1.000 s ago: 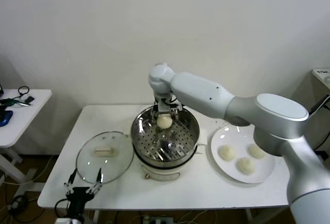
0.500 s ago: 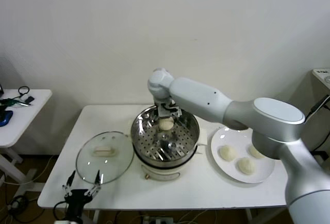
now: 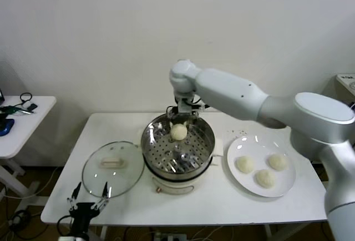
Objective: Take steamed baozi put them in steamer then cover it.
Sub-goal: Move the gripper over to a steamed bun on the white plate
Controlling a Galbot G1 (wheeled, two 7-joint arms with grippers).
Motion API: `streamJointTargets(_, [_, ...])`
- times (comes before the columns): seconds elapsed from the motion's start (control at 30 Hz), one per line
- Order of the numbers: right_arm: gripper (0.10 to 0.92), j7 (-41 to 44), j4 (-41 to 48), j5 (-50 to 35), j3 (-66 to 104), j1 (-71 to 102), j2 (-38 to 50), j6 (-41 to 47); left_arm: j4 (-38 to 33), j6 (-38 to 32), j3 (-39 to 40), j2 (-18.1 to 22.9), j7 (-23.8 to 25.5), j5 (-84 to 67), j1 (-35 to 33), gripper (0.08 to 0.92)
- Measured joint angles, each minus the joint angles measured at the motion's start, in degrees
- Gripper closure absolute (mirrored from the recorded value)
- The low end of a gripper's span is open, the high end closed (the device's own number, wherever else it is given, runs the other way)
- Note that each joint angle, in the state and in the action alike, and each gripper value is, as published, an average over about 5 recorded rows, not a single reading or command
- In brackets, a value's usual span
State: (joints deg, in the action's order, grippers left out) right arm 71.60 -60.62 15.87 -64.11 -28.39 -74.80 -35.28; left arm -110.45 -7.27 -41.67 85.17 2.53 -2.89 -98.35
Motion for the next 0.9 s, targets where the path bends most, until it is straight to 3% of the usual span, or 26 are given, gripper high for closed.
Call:
streamJointTargets(0.5, [0.203, -6.8, -9.4, -26.0, -10.8, -7.4, 21.4, 28.5, -2.3, 1.1, 0.9, 0.3, 0.3, 0.9, 0.3, 0.177])
streamJointTargets(0.9, [0.203, -6.8, -8.9, -32.2, -10.0, -0.1, 29.8, 42.2, -2.8, 1.2, 0.4, 0.4, 0.1, 0.9, -0.2, 0.177])
